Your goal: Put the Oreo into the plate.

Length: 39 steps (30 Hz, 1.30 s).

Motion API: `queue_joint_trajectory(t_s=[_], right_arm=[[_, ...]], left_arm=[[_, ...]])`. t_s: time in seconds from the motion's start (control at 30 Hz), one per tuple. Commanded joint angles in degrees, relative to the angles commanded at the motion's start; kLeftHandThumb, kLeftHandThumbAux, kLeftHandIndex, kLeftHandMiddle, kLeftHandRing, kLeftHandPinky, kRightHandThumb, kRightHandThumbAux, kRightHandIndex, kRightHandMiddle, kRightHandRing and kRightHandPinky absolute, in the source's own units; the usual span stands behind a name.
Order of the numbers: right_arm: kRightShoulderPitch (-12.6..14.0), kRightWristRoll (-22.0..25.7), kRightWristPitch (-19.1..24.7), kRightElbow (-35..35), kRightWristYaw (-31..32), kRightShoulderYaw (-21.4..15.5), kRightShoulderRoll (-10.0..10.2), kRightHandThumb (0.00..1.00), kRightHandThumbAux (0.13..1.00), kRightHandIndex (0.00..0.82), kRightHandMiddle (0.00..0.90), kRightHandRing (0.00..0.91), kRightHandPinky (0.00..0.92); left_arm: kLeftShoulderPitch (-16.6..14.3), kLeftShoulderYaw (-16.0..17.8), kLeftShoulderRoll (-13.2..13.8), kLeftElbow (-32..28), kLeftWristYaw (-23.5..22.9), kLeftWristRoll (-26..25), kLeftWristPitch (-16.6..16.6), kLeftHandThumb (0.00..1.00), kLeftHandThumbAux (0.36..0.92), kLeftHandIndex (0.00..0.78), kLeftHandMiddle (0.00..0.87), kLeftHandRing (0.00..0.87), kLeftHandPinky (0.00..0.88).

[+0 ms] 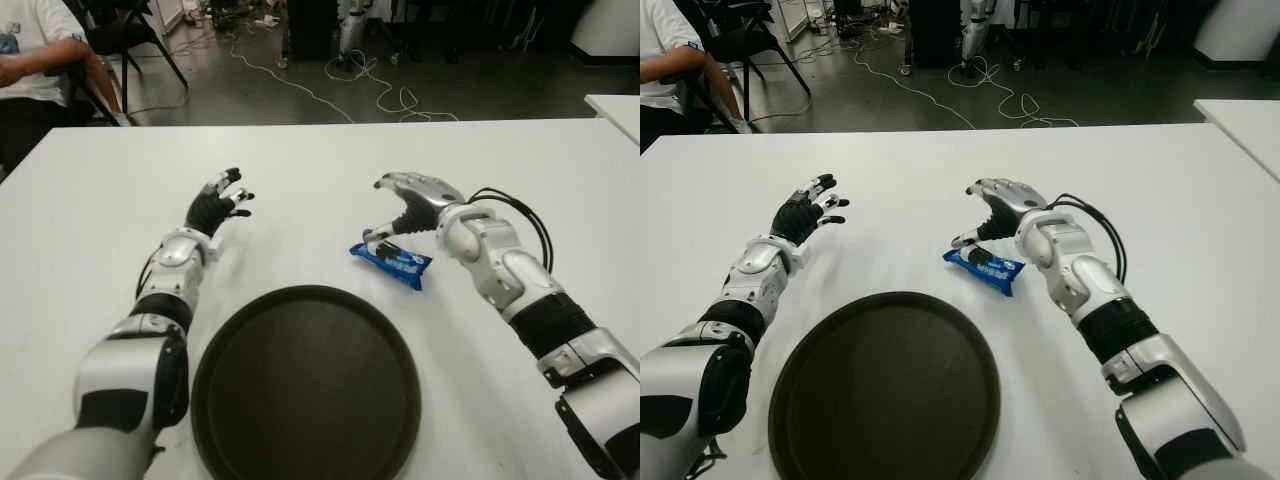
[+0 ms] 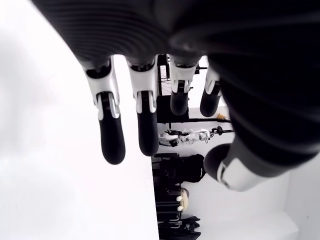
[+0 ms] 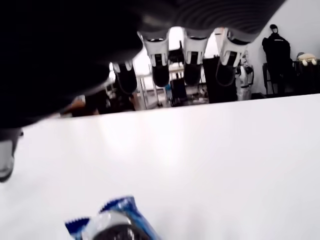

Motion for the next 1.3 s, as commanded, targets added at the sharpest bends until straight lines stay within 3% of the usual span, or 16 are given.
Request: queue_joint_trajectory(t_s=[0.37, 0.67, 1.0, 1.3], right_arm=[[0.32, -1.73, 1.37, -1.32, 3.2, 2.53, 1.03, 0.0, 0.445, 0.021, 0.049, 0.052, 0.051], [0.48, -4.06, 3.27, -3.13, 5.29, 4.32, 1.22, 0.0, 0.482, 0.09, 0.103, 0.11, 0.103], [1.52, -6.04, 6.7, -5.03, 6.24, 4.53, 2.03, 0.0, 0.476, 0.101, 0.126, 0.144, 0.16], [2.95, -8.96, 10.21, -8.84, 8.07, 5.33, 1.9, 0.0, 0.468, 0.093, 0.126, 0.13, 0.111]], left_arm=[[0.09, -0.33, 0.05, -0.01, 0.22, 0.34, -0.39, 0.251, 0.65, 0.037, 0.097, 0.233, 0.371], [0.2, -0.42, 0.02, -0.07, -0.15, 0.15, -0.8, 0.258, 0.637, 0.033, 0.087, 0.231, 0.367], [0.16, -0.79, 0.12, -0.05, 0.02, 0.43, -0.73, 0.261, 0.644, 0.029, 0.086, 0.237, 0.379], [0.16, -0.74, 0.2, -0.09, -0.07, 0.35, -0.87, 0.279, 0.659, 0.032, 0.092, 0.242, 0.383]])
